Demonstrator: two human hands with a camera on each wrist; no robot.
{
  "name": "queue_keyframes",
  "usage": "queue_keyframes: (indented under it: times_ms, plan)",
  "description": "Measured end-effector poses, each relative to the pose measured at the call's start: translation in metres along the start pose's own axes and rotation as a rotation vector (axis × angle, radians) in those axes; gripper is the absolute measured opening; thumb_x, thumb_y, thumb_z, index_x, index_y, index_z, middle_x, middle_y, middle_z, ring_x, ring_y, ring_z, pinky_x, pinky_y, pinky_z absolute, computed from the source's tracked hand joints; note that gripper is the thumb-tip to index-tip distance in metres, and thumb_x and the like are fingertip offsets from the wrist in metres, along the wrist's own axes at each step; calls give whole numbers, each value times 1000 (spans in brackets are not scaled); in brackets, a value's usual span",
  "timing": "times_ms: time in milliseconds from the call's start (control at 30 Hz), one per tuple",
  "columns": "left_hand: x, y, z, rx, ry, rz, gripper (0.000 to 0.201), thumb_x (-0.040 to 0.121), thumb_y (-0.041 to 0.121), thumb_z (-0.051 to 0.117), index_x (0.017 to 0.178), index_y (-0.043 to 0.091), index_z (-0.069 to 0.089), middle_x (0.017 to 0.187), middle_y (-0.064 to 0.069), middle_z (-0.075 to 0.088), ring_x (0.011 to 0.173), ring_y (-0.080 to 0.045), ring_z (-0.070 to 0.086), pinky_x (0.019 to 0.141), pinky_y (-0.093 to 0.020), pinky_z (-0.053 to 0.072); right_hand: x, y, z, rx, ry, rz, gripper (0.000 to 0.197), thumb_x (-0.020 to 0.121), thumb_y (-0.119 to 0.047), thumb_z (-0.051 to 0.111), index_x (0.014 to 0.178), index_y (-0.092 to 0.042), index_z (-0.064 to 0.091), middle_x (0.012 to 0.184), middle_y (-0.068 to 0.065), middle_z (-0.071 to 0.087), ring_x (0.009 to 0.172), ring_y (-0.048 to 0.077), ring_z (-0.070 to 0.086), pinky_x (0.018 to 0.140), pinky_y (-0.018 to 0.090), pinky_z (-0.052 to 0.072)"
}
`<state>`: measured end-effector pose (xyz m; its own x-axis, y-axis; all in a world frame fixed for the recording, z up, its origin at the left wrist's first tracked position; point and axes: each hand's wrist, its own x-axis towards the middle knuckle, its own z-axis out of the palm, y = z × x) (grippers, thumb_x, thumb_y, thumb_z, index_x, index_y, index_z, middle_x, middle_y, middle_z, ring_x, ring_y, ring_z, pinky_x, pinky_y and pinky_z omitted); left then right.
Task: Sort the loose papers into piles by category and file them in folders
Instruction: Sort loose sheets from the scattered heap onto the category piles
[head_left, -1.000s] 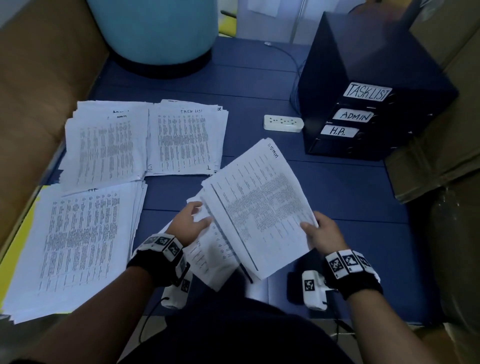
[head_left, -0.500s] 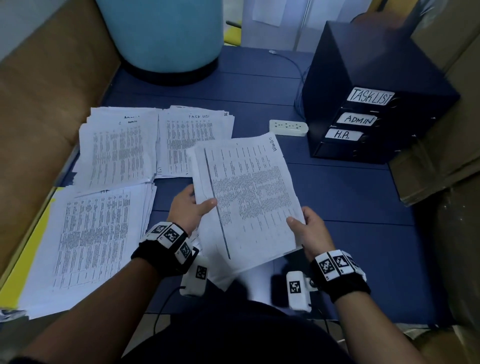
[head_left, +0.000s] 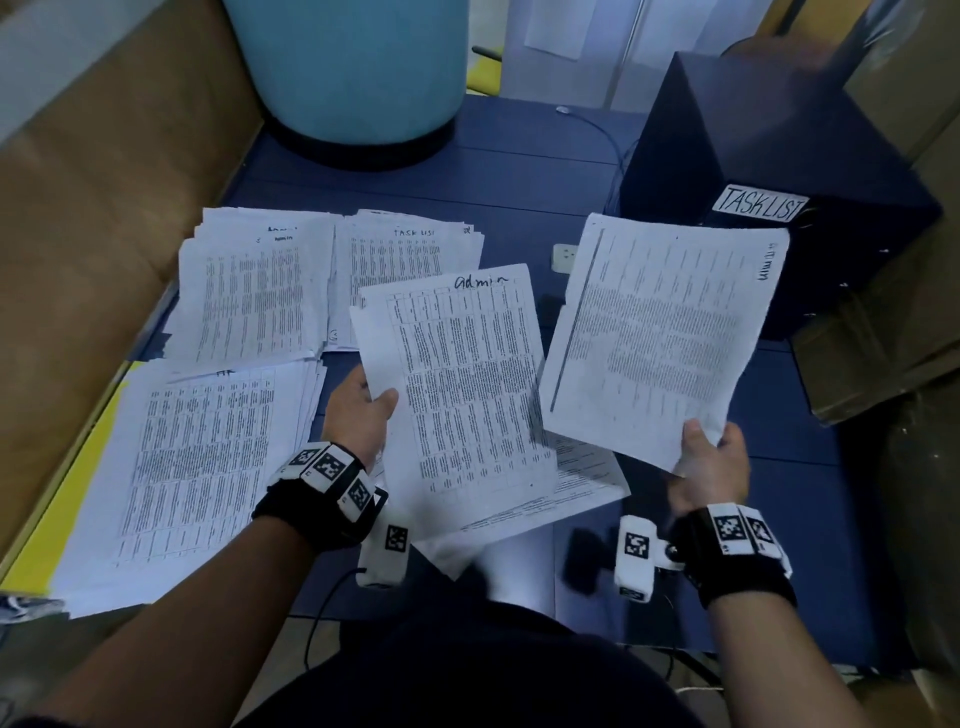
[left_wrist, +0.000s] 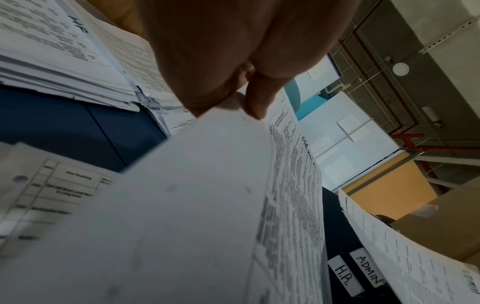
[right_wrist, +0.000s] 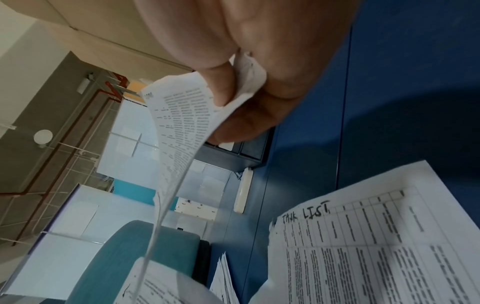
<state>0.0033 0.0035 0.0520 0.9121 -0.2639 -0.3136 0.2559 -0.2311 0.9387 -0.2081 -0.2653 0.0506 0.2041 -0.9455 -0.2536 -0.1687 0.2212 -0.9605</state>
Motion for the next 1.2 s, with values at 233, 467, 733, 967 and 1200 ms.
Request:
queue_keyframes:
  times_ms: [233,467,733,967,1200]
  plan:
    - [3,-1,2,-48,-54,-8,35,92,-2,50,118,19,58,114,-6,69,103,-26,66,92,-44,50,-19,3,20,76,-341,119,13,99,-5,50,107,-12,57,103,12,69,87,25,68,74,36,59]
    - [3,2,-5,-112,-7,-9,39,87,-3,49,115,19,64,107,-8,70,94,-37,66,83,-55,55,-58,23,61,-7,-629,272,21,99,-1,47,111,-12,60,104,10,73,97,29,70,87,50,55]
    - [-5,4,-31,-21,69,22,21,97,25,53,114,13,48,83,10,54,69,-5,50,59,-18,44,-81,19,107,-118,-609,121,14,96,-12,52,107,-15,60,104,10,72,95,32,68,81,44,58]
    - [14,7,-75,167,105,32,50,83,-3,63,128,12,44,110,-2,59,101,-21,58,94,-38,48,-101,17,151,-135,-693,143,17,92,-4,58,107,-11,56,109,21,68,99,40,66,89,59,53]
    - [42,11,-146,-12,74,1,58,72,-9,58,124,14,46,113,-9,64,104,-25,63,91,-44,52,-127,22,209,-287,-1012,286,27,101,-19,51,126,-12,57,99,0,75,86,20,72,70,42,59]
